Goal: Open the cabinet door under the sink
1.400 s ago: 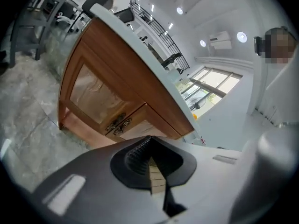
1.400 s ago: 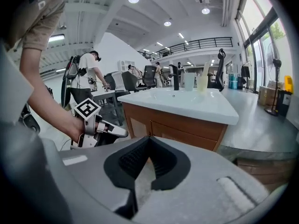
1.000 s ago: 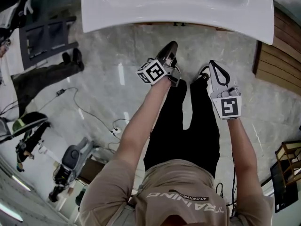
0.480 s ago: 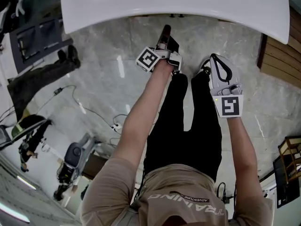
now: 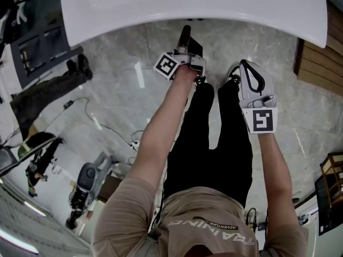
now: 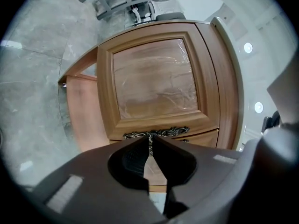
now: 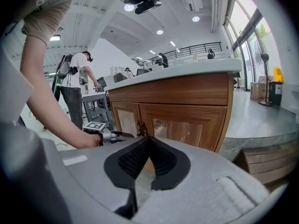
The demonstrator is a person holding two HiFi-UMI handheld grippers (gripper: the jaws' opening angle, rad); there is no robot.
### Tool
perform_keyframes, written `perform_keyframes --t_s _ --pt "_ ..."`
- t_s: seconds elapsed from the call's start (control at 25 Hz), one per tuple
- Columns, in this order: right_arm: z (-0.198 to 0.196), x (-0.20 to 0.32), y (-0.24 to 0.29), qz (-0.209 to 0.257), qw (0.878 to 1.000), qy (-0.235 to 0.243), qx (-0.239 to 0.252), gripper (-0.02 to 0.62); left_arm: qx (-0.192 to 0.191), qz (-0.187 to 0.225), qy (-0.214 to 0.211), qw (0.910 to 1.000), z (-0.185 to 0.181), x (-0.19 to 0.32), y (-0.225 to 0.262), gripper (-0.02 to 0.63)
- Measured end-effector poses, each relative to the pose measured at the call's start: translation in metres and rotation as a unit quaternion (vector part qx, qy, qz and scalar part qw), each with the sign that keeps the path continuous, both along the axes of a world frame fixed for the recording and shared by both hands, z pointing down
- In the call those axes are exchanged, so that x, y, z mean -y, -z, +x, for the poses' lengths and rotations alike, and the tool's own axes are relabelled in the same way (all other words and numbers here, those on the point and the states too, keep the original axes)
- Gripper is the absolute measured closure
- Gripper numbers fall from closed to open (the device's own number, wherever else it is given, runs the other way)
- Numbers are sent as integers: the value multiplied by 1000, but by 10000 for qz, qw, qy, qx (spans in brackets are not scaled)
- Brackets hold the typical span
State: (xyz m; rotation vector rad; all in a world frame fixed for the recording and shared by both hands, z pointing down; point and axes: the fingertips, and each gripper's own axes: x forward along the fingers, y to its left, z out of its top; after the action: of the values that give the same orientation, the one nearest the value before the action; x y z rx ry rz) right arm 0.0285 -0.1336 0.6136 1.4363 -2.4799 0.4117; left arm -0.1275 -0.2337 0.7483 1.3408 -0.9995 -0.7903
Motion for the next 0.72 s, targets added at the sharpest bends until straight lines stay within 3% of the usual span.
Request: perform_keyframes --t_s 0.12,0.32,0.72 --pt "5 -1 -8 -64 10000 44 -55 594 -79 56 50 9999 1 -1 -2 554" --pt "13 -5 -23 -270 9995 162 -65 594 -373 166 198 9990 7 8 -5 445" --pt "26 -4 -31 -336 9986 376 -131 594 -478 234 473 9975 10 19 -9 473"
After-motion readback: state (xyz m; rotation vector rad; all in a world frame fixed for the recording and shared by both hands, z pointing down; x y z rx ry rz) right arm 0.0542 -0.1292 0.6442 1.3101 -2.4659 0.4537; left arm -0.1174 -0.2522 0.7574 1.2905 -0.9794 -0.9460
